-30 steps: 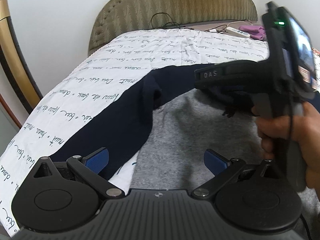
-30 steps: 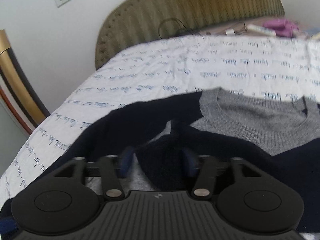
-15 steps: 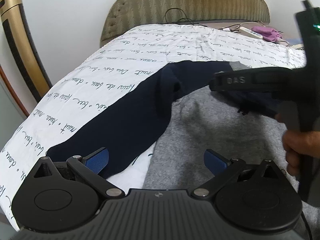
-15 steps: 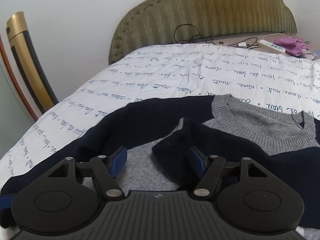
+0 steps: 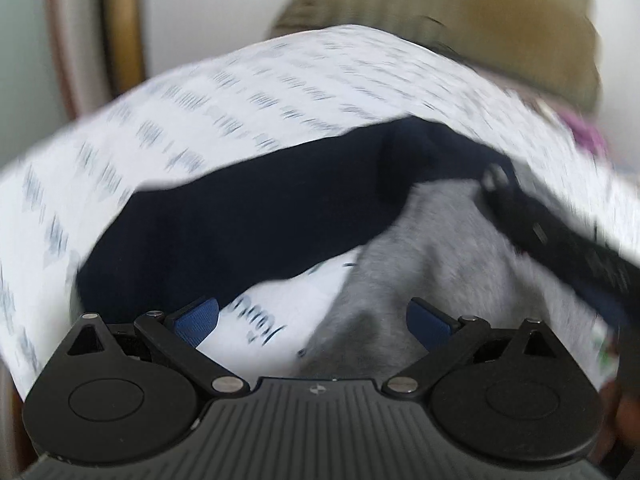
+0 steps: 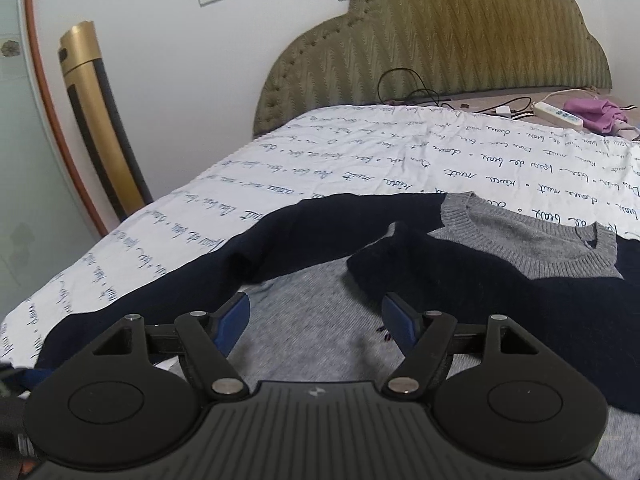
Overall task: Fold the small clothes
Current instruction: 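Grasp the grey cuff of the other navy sleeve with the left gripper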
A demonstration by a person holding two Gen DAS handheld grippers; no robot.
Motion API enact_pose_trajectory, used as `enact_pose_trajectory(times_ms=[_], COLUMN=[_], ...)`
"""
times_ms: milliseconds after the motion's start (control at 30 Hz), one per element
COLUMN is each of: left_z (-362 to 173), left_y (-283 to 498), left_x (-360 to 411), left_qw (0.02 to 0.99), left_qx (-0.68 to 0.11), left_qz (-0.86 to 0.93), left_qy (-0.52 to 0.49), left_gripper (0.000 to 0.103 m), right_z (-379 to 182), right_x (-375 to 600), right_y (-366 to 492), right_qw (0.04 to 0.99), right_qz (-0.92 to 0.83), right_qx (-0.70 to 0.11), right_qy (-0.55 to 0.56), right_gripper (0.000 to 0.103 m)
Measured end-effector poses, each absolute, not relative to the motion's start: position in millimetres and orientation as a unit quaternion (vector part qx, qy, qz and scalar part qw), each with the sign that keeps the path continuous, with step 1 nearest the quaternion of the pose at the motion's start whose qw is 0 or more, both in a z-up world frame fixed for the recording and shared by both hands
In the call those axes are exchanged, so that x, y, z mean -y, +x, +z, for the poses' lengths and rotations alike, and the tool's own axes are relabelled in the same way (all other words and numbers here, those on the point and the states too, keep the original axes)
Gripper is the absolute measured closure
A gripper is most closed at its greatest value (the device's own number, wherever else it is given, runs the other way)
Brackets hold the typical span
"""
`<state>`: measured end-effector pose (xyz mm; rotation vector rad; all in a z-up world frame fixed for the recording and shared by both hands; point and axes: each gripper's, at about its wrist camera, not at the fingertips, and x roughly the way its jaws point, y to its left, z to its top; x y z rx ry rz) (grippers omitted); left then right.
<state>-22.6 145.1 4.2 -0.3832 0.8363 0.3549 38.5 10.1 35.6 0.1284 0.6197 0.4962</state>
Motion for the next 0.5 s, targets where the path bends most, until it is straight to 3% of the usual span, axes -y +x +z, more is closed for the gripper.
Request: enact_pose_trajectory(times_ms=[233,367,500], left_z=[-15.2,-19.1,-18.4], left_y=[-55.3,-58.6,-60.2], left_x=[-208.0,-223.3,-242.1], left_qw=[0.827,0.808,0.786], left_qx=[-0.328,-0.292,-0.266], left_qz=[0.189,0.198,0.226], left_qy=[-0.415,-0.471,-0.510], left_gripper=[0.011,0.013,0.025], right_z=[35.0,32.2,30.7], right_x=[-4.5,-2.2,1.2], right_y=[20.3,16.5,13.9], right_qw=[0.918,0.917,0.917], right_qz=[0.252,0.251,0.247], right_qx=[-0.299,-0.301,-0.303], right_qy=[0.072,0.078,0.080], right_gripper=[0.030,0.028,0.028])
